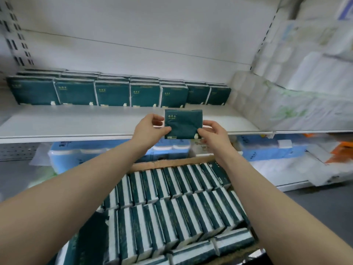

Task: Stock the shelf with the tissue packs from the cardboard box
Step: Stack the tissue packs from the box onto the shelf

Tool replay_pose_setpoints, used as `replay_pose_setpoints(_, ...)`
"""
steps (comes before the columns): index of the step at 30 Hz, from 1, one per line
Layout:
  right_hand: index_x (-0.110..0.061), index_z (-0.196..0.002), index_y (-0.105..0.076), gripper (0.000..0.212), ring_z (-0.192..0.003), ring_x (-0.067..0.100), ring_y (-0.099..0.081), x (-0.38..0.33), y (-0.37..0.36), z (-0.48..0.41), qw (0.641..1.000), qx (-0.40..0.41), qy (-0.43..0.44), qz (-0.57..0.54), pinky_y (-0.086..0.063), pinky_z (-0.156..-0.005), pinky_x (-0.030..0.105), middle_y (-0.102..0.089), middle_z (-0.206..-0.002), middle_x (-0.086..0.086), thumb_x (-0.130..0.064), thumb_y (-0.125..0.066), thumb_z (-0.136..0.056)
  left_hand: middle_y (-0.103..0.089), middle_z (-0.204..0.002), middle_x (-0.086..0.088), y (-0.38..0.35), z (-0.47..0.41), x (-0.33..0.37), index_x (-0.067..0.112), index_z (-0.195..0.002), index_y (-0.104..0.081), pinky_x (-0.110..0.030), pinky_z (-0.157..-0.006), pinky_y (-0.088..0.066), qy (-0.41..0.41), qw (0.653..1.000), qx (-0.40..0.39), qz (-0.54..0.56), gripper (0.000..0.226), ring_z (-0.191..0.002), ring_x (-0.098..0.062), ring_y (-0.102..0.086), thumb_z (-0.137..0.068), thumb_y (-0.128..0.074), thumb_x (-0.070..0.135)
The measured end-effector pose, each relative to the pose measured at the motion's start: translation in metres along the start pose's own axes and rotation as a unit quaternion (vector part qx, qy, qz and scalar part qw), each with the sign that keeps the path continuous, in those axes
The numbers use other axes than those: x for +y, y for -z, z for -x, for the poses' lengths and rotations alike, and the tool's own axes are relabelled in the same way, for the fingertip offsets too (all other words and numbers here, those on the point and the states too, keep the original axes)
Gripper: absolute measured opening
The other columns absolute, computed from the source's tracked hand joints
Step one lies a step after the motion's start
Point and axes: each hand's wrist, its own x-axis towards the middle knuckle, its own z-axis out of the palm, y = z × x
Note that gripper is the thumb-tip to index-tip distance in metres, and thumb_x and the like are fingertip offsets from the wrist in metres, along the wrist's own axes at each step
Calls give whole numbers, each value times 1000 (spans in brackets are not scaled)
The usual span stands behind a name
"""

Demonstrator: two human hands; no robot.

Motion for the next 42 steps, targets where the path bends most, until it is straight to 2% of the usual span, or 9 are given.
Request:
replay_pose_setpoints(5,-21,-130,-57,33,-106,17,-61,-2,17,-35,998,46,34,36,-54,-89,35,-63,-121,-1,-18,-59,-97,-59,-99,2,-29,-33,13,21,-111,-55,-26,-75,-46,-22,1000,-6,14,30,-92,-17,-60,-86,-71,17)
replay_pose_setpoints(10,-22,-133,-55,35,-98,20,-61,7,28,-75,992,90,48,77,-54,-91,39,-62,-107,1,-23,-58,-98,-61,-101,2,-56,-63,18,19,-116,-56,-23,-80,-48,-42,999,-18,14,32,-91,-11,-60,-87,-69,12)
replay_pose_setpoints(16,-21,-131,-55,31,-84,3,-56,16,43,-118,987,110,63,99,-42,-72,22,-59,-93,-10,-26,-56,-100,-63,-109,2,-88,-105,13,17,-120,-57,-22,-85,-47,-55,998,-17,7,35,-99,-13,-61,-88,-68,10)
replay_pose_setpoints(21,-20,-135,-50,37,-89,10,-57,20,41,-154,983,125,69,113,-42,-82,27,-61,-107,-4,-29,-56,-100,-62,-112,3,-109,-139,7,19,-123,-58,-25,-89,-48,-73,997,14,-10,38,-101,-14,-62,-88,-67,10)
replay_pose_setpoints(25,-17,-130,-52,33,-94,17,-60,24,33,-182,979,142,78,122,-43,-81,29,-64,-109,2,-28,-56,-99,-62,-109,-1,-123,-160,4,20,-128,-56,-31,-93,-48,-96,993,36,-61,45,-97,-17,-61,-85,-67,12)
replay_pose_setpoints(29,-15,-123,-57,31,-99,25,-60,30,21,-209,975,165,78,130,-47,-91,33,-58,-117,11,-28,-60,-95,-61,-113,-5,-132,-173,-7,23,-135,-53,-32,-98,-46,-107,991,39,-74,53,-100,-19,-61,-85,-64,12)
replay_pose_setpoints(34,-11,-123,-59,29,-94,19,-52,35,14,-217,969,164,107,152,-36,-82,23,-53,-119,10,-24,-56,-97,-59,-112,-6,-133,-180,-14,21,-133,-54,-28,-95,-46,-122,989,36,-75,50,-94,-16,-61,-85,-66,13)
replay_pose_setpoints(38,-15,-137,-51,39,-94,14,-55,38,16,-215,973,151,113,135,-39,-82,23,-57,-116,3,-21,-55,-99,-58,-106,1,-134,-176,-13,16,-134,-51,-20,-85,-40,-119,990,40,-58,50,-92,-13,-59,-86,-64,10)
replay_pose_setpoints(42,-16,-140,-44,43,-93,14,-58,38,15,-214,973,147,122,129,-43,-83,26,-61,-114,0,-18,-55,-99,-58,-104,3,-134,-174,-14,12,-133,-45,-23,-88,-45,-104,993,52,-28,52,-96,-14,-60,-85,-65,10)
